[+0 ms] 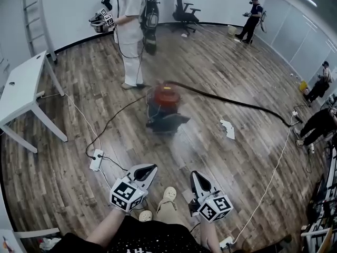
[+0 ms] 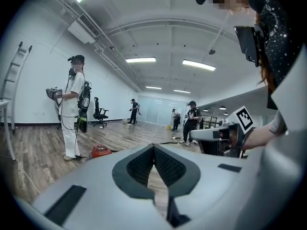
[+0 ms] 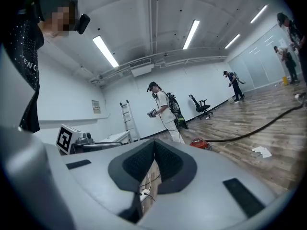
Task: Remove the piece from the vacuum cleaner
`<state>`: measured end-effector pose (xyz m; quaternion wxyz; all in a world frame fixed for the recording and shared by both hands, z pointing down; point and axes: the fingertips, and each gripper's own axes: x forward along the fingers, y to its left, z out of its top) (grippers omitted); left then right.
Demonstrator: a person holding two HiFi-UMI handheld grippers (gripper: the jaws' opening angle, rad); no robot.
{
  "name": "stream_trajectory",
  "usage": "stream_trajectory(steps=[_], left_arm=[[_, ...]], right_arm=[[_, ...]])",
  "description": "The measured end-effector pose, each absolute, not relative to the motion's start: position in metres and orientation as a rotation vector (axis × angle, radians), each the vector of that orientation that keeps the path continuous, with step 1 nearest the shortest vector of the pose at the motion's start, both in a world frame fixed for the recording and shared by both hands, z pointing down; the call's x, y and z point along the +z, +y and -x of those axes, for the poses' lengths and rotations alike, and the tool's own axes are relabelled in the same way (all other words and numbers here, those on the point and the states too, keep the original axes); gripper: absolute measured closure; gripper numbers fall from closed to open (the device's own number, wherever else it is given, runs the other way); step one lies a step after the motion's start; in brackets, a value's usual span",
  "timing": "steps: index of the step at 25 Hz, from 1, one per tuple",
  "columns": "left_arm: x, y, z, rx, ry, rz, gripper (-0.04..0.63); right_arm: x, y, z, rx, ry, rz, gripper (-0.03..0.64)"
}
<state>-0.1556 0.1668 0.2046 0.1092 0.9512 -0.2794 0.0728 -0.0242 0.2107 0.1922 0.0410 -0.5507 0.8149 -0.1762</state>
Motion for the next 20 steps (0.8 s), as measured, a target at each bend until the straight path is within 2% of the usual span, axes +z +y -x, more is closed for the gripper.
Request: stream_trajectory(steps=[12,20], left_arm=[[0.203,0.077,0.077,0.214,-0.913,-2.777,0.586],[0.206,0.042,0.050,0.231,-0.998,-2.744,0.586]], right_arm=[[0.188,0.115,-0.068,-0.525,2.536,1.623,0.606],[0.197,0.069,-0.106,-0.552,2.556,1.565,0.606]])
